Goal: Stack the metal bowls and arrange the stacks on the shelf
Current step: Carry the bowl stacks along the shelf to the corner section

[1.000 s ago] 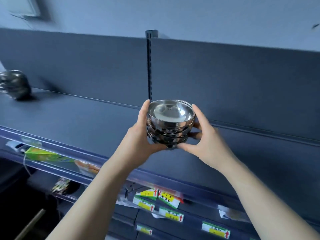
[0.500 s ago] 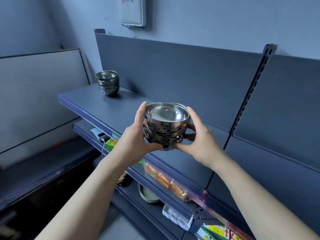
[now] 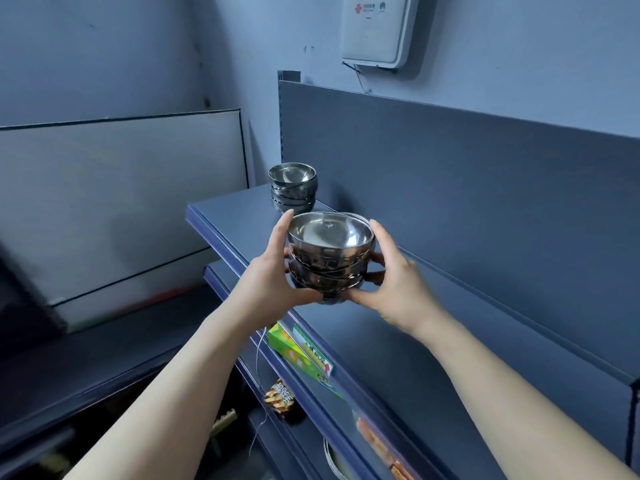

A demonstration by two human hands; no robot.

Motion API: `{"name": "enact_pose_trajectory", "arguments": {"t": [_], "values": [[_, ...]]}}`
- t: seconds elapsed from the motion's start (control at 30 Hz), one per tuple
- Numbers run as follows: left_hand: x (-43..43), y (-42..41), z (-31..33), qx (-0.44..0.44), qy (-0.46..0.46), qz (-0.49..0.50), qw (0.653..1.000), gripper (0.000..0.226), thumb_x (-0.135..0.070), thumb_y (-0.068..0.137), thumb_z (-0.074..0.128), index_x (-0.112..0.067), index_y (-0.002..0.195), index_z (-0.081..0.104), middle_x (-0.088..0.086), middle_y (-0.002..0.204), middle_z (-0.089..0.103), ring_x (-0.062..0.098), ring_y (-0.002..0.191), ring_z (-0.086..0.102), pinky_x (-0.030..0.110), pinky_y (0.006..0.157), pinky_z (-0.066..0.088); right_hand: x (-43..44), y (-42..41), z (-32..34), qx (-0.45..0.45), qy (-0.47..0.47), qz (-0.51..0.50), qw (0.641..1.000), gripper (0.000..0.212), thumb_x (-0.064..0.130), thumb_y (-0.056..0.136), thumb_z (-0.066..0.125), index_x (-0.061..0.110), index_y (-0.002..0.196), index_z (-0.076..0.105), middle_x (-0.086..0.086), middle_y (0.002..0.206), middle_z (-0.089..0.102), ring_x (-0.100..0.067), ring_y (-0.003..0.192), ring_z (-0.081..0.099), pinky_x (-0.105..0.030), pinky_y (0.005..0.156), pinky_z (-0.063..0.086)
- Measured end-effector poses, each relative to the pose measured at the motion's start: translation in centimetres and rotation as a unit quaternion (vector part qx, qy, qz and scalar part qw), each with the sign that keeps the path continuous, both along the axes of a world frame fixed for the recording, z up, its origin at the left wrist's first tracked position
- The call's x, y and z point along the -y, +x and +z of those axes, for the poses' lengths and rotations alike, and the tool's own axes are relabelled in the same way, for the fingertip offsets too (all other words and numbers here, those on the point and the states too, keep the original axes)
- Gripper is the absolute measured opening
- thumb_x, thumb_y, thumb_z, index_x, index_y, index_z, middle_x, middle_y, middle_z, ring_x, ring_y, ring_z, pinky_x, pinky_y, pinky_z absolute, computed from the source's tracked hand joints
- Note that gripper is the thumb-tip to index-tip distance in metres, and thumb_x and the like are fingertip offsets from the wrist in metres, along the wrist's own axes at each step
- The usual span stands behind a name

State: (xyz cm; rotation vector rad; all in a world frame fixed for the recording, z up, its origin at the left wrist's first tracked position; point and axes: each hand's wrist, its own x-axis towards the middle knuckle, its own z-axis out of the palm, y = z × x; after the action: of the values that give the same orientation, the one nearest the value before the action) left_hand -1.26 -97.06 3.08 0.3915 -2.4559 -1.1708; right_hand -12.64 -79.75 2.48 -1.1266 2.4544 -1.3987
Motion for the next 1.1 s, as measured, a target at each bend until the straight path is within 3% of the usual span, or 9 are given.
{"name": "enact_pose_trajectory", "arguments": {"t": [0.17,0.3,0.4,0.5,0.6,0.67,0.73,0.87,1.1], "values": [[6.9,-2.0,-1.0,0.015,0.006,0.006,1.000,0.126,-0.024,0.062,0.089,-0.044,0.148,-0.001,-0.021,0.108,0.059,0.007,0.099,0.063,0.026,0.088,0.047,6.9,-1.8,-0.8,0.004,0.016,0.002,1.000,0.108,0.024,0.071,0.085,0.041,0.151,0.014,0.022,0.113,0.052,-0.012,0.111,0.063,-0.034,0.096,0.050],[13.3,-3.9,-1.8,0.032,0.020,-0.015,0.999,0.128,-0.024,0.060,0.090,-0.048,0.145,-0.003,-0.019,0.111,0.061,0.012,0.105,0.063,0.037,0.098,0.048,12.8,-2.8,-1.5,0.008,0.013,-0.020,1.000,0.108,0.023,0.073,0.084,0.036,0.153,0.013,0.029,0.111,0.049,-0.005,0.112,0.057,-0.027,0.097,0.046],[18.0,-5.3,-1.8,0.049,0.015,-0.037,0.998,0.128,-0.024,0.061,0.089,-0.046,0.146,-0.004,-0.017,0.116,0.059,0.010,0.108,0.061,0.029,0.096,0.045,17.1,-3.4,-2.3,0.013,0.002,-0.043,0.999,0.102,0.027,0.071,0.085,0.039,0.149,0.021,0.035,0.109,0.053,0.015,0.106,0.051,-0.025,0.100,0.045],[22.2,-6.6,-1.9,0.057,0.023,-0.058,0.996,0.129,-0.023,0.060,0.090,-0.046,0.146,-0.003,-0.018,0.112,0.056,0.010,0.109,0.058,0.024,0.091,0.043,21.1,-3.6,-2.8,0.016,0.005,-0.075,0.997,0.100,0.033,0.069,0.085,0.038,0.147,0.024,0.021,0.120,0.062,0.012,0.112,0.051,-0.028,0.101,0.047],[25.8,-7.9,-2.2,0.065,0.026,-0.073,0.995,0.130,-0.023,0.057,0.091,-0.051,0.144,-0.002,-0.015,0.116,0.055,0.014,0.110,0.059,0.027,0.087,0.049,24.1,-3.8,-3.0,0.004,0.007,-0.105,0.994,0.094,0.029,0.072,0.084,0.034,0.146,0.026,0.025,0.114,0.060,0.034,0.097,0.041,0.001,0.084,0.039],[27.7,-8.8,-2.4,0.067,0.022,-0.085,0.994,0.129,-0.022,0.056,0.092,-0.051,0.144,0.001,-0.014,0.121,0.054,0.015,0.113,0.058,0.030,0.089,0.050,25.7,-4.0,-3.3,-0.003,0.009,-0.122,0.992,0.092,0.027,0.073,0.084,0.030,0.146,0.027,0.032,0.103,0.054,0.041,0.089,0.035,0.008,0.073,0.032],[29.2,-9.6,-2.6,0.071,0.019,-0.097,0.993,0.129,-0.020,0.056,0.091,-0.050,0.144,0.002,-0.012,0.126,0.052,0.017,0.116,0.057,0.035,0.094,0.049,27.0,-4.2,-3.6,-0.002,0.017,-0.140,0.990,0.091,0.026,0.072,0.084,0.028,0.145,0.028,0.032,0.100,0.054,0.035,0.090,0.041,0.006,0.074,0.034],[31.2,-10.9,-2.9,0.078,0.015,-0.112,0.991,0.128,-0.018,0.057,0.091,-0.048,0.145,0.003,-0.010,0.127,0.052,0.018,0.117,0.056,0.039,0.097,0.048,29.4,-4.6,-4.0,0.010,0.023,-0.162,0.986,0.097,0.029,0.070,0.085,0.028,0.146,0.025,0.014,0.117,0.065,0.011,0.103,0.055,-0.015,0.089,0.047],[33.4,-13.2,-2.6,0.086,-0.008,-0.136,0.987,0.128,-0.018,0.058,0.090,-0.041,0.148,0.002,-0.007,0.124,0.052,0.022,0.118,0.055,0.039,0.101,0.044,31.6,-5.7,-4.2,-0.015,0.044,-0.207,0.977,0.097,0.039,0.067,0.084,0.029,0.142,0.024,0.003,0.126,0.062,-0.016,0.116,0.058,-0.038,0.094,0.050]]}}
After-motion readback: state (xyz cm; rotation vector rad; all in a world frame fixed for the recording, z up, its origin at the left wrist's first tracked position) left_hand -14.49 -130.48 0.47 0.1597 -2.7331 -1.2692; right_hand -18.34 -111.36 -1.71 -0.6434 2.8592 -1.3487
